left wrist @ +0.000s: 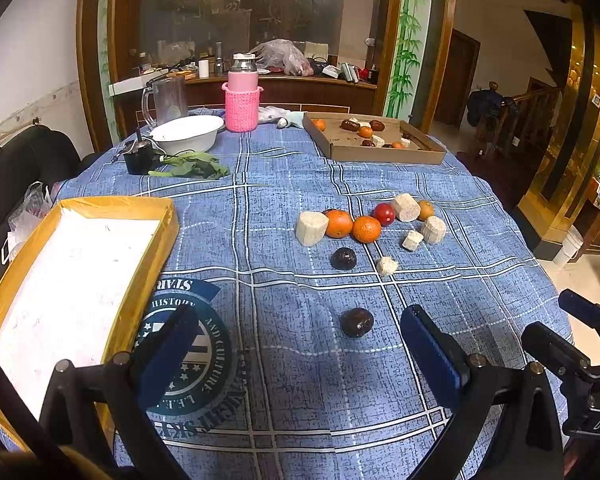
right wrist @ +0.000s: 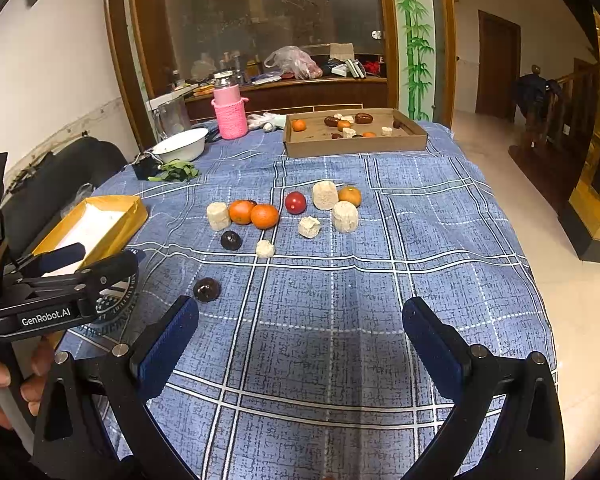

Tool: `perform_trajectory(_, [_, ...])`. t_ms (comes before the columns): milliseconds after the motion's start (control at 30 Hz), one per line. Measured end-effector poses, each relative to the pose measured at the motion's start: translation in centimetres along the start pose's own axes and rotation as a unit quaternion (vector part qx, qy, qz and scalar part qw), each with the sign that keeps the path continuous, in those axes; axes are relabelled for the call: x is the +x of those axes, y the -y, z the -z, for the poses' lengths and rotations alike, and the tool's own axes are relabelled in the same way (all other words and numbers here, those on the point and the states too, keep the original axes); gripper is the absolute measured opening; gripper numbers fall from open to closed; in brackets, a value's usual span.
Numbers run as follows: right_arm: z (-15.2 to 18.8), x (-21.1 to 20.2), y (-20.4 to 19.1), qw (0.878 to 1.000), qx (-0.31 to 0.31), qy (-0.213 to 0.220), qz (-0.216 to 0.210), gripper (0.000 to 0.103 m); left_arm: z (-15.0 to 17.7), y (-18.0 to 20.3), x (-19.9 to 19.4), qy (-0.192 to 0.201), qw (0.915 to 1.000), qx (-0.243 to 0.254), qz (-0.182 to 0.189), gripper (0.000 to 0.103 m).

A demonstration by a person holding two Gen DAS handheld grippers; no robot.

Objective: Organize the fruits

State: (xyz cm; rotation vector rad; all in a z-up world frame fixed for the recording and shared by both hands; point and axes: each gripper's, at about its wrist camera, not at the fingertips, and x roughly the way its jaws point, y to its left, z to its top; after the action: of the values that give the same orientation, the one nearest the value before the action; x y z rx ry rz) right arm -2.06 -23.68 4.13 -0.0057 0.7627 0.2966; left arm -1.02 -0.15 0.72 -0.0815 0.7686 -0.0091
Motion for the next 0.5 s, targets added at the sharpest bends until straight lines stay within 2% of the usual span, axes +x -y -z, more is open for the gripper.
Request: perform_trajectory(500, [0.28,0.15,0.31,1.0,-0.003,0.005,0.001,0.103,0.17,-0.3,-0.02,-0.001,1.0,-0.004,0.001,0.103])
